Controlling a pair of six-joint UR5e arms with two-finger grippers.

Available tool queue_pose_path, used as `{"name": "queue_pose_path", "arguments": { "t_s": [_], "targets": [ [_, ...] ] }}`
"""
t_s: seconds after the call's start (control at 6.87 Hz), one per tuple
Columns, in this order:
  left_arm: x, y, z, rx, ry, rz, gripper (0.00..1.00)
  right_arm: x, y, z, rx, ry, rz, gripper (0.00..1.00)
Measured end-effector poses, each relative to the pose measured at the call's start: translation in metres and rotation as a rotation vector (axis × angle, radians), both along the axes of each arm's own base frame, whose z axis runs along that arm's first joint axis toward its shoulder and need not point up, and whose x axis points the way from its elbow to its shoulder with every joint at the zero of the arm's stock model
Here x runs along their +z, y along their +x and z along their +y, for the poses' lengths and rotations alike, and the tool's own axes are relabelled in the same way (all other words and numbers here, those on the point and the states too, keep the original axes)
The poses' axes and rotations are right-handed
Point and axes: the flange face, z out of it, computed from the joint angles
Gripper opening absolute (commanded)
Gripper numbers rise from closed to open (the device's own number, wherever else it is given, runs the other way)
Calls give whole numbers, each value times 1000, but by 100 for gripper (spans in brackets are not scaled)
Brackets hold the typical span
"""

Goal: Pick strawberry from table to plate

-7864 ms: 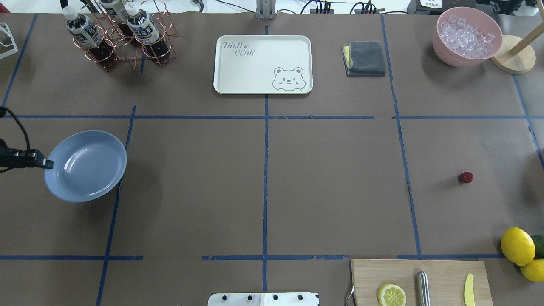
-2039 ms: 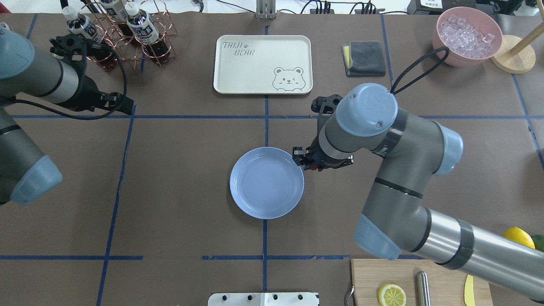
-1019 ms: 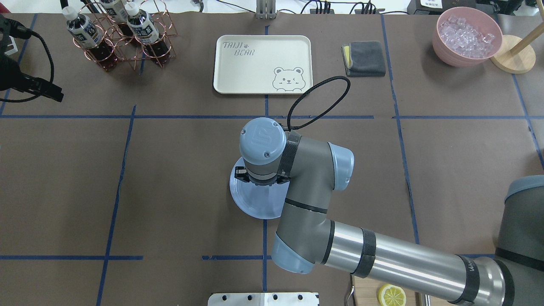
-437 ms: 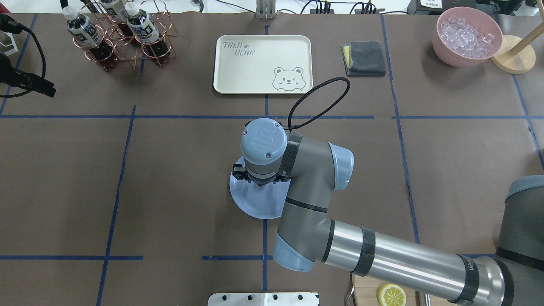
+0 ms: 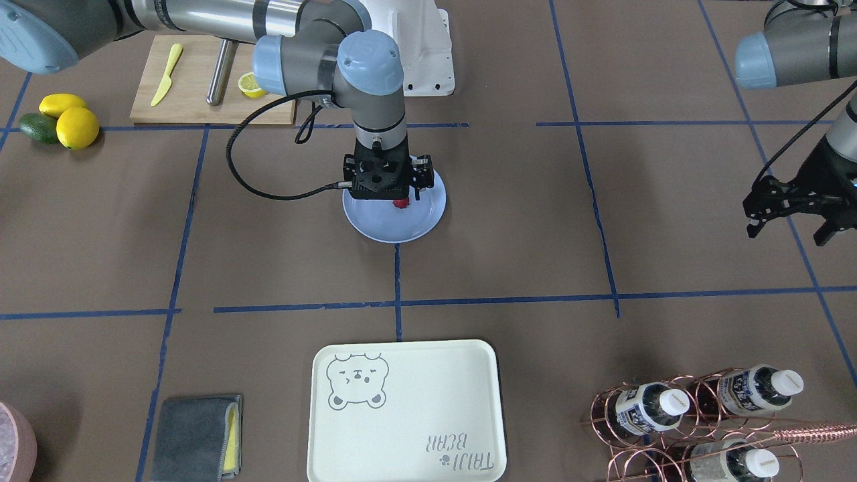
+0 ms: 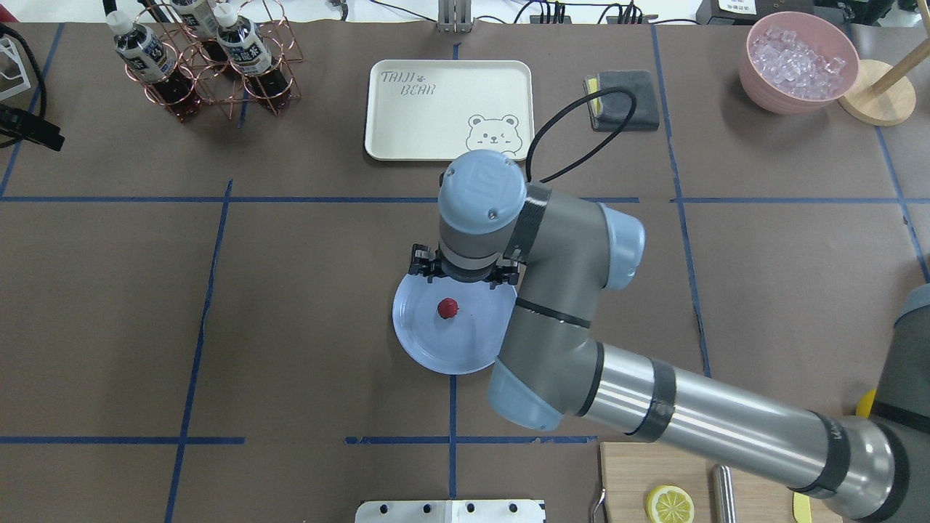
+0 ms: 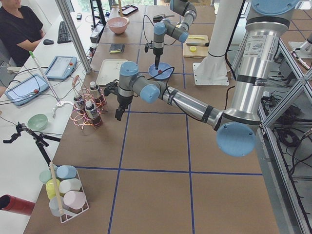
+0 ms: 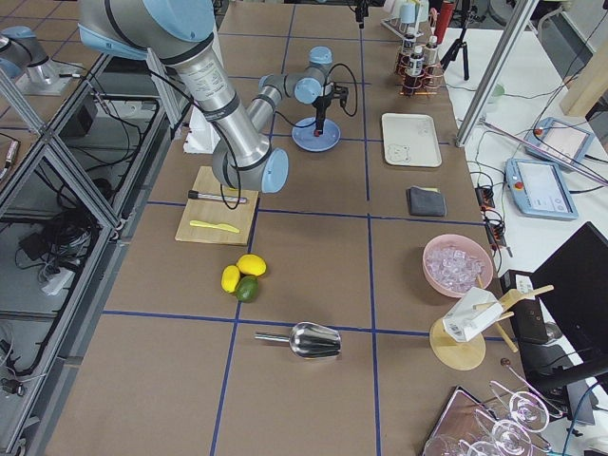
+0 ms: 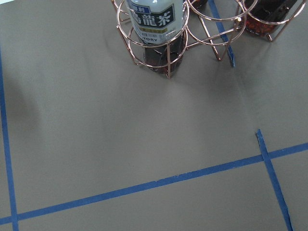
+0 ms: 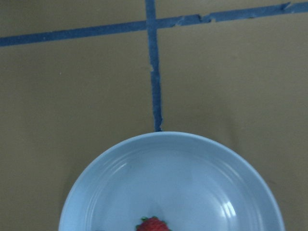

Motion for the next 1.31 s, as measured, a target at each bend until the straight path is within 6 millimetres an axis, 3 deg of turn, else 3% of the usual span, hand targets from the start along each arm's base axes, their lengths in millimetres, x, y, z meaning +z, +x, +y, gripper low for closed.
{"name": "queue_pose_path", "arguments": {
  "t_s": [0.29, 0.58, 0.87, 1.31],
  "targets": [
    [27, -55, -7, 39, -7, -40, 100, 18, 113, -14, -5, 29, -26, 100],
    [84, -97, 8, 130, -38, -2, 100, 70, 218, -36, -54, 105, -12, 100],
    [130, -131, 28, 139, -76, 4, 100, 151, 331, -63, -133, 184, 43, 100],
    [169, -156, 44, 110, -155, 71, 100, 305, 500, -81, -267, 244, 71, 100]
  ]
}}
